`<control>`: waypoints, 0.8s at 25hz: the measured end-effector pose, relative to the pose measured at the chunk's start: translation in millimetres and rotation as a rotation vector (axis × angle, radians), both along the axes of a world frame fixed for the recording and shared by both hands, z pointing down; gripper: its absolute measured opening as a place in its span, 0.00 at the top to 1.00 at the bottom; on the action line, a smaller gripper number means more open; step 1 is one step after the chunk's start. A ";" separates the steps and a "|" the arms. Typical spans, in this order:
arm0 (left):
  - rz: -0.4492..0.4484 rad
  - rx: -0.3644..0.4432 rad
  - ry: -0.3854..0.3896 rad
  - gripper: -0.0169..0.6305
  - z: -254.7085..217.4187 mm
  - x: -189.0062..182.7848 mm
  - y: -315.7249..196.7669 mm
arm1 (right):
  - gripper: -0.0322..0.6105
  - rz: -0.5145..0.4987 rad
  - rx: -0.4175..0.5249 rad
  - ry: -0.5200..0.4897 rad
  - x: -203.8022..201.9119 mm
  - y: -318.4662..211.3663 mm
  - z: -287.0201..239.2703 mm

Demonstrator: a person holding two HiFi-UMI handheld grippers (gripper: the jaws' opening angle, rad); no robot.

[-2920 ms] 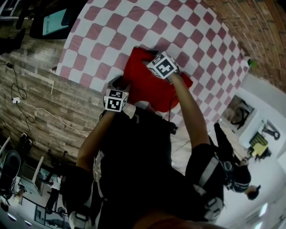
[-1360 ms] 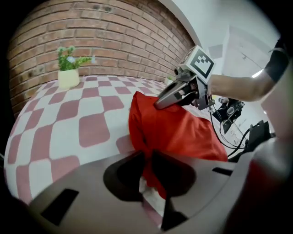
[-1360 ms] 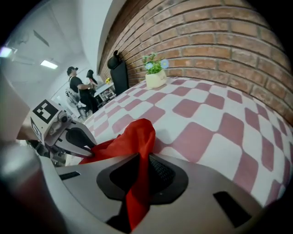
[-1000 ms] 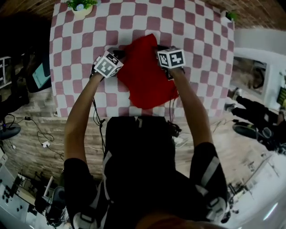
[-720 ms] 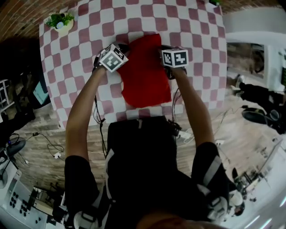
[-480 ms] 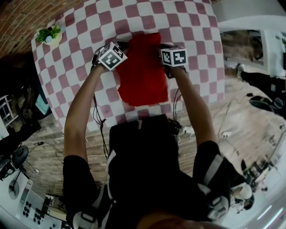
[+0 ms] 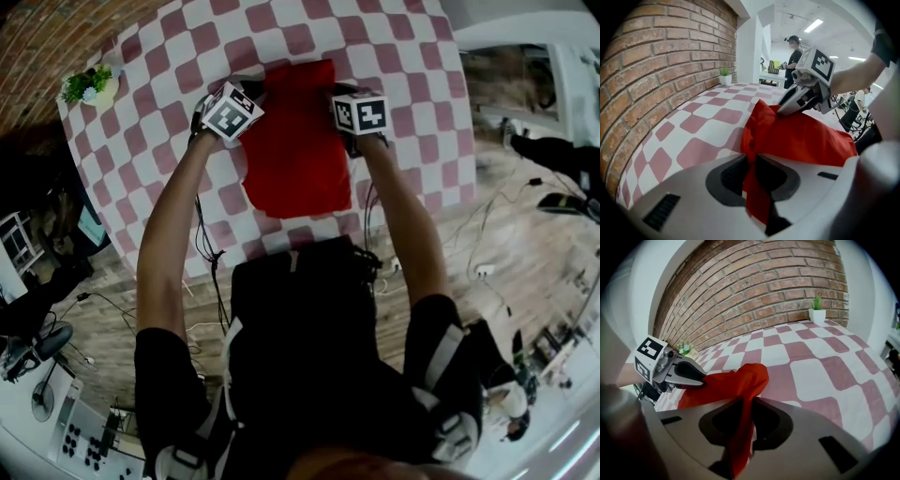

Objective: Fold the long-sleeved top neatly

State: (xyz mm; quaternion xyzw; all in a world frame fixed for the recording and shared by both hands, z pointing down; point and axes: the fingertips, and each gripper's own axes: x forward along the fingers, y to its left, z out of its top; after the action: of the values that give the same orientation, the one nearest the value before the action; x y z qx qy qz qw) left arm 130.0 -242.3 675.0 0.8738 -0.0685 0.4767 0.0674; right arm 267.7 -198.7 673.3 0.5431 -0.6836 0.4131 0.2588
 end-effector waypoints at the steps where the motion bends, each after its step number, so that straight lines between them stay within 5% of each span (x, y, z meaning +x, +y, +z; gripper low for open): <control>1: -0.005 -0.001 0.001 0.87 0.6 0.4 -0.3 | 0.86 0.001 0.000 0.002 0.6 -0.2 1.6; 5: 0.003 0.012 0.000 0.87 0.4 0.8 2.3 | 0.83 -0.042 0.011 0.014 1.7 1.5 1.3; 11: 0.000 0.021 0.015 0.87 -0.1 -1.7 -0.3 | 0.67 -0.236 0.015 0.066 -1.7 0.1 -19.6; 16: 0.018 0.034 0.016 0.87 -1.3 -0.7 -0.3 | 0.60 -0.532 0.023 0.272 7.4 -10.1 -34.5; 20: 0.063 0.070 -0.002 0.87 -3.7 -1.6 0.7 | 0.59 -0.809 -0.024 0.331 0.9 -21.3 -41.0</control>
State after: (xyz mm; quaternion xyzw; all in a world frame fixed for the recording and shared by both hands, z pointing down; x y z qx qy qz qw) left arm 128.5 -241.6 671.3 0.8767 -0.0578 0.4770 0.0216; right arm 268.6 -220.0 632.3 0.2873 -0.7859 0.1937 0.5121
